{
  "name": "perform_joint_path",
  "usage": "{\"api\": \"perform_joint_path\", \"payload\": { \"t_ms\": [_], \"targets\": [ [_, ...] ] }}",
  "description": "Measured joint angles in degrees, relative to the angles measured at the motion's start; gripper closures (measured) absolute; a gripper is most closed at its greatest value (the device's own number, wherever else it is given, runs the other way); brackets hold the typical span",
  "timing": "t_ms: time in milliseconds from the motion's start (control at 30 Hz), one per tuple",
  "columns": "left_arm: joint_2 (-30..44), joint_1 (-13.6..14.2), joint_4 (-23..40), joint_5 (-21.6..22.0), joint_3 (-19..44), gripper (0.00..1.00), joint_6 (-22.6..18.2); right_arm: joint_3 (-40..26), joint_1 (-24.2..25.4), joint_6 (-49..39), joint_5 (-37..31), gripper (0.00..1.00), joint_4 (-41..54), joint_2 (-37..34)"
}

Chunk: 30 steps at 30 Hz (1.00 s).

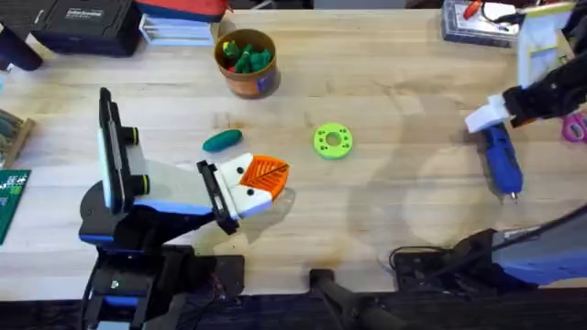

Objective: Pick up the gripper from the table and insert it into the empty holder that is missing its gripper. Then pick up a screw, insert it into the mounting hole, and use the screwdriver to tighten it. Finally, clean up the table by picking up the vegetable and placing it into the bucket.

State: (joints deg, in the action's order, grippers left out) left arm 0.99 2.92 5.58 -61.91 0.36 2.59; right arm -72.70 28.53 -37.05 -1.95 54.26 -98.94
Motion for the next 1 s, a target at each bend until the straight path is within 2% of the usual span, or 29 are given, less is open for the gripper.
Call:
{"api": "perform_joint_path", "payload": {
  "t_ms": [300, 533, 567, 633, 800, 833, 867, 1000],
  "targets": [
    [0.0, 0.0, 0.0, 0.0, 0.0, 0.994, 0.0, 0.0, 0.5, -1.9, -1.7, 0.008, -1.6, -6.8],
    [0.0, 0.0, 0.0, 0.0, 0.0, 0.994, 0.0, 0.0, 0.6, -2.0, -2.3, 0.010, -2.2, -7.4],
    [0.0, 0.0, 0.0, 0.0, 0.0, 0.994, 0.0, 0.0, 0.7, -2.0, -2.3, 0.045, -2.2, -7.4],
    [0.0, 0.0, 0.0, 0.0, 0.0, 0.994, 0.0, 0.0, 0.9, -2.4, -2.5, 0.235, -2.6, -7.4],
    [0.0, 0.0, 0.0, 0.0, 0.0, 0.994, 0.0, 0.0, 1.3, -2.5, -2.8, 0.896, -3.0, -7.4],
    [0.0, 0.0, 0.0, 0.0, 0.0, 0.994, 0.0, 0.0, 1.4, -1.9, -2.7, 0.964, -2.8, -7.5],
    [0.0, 0.0, 0.0, 0.0, 0.0, 0.994, 0.0, 0.0, 1.4, -1.4, -2.5, 0.979, -2.5, -7.5],
    [0.0, 0.0, 0.0, 0.0, 0.0, 0.994, 0.0, 0.0, 1.4, 0.9, -2.6, 0.974, -2.6, -7.5]
  ]
}}
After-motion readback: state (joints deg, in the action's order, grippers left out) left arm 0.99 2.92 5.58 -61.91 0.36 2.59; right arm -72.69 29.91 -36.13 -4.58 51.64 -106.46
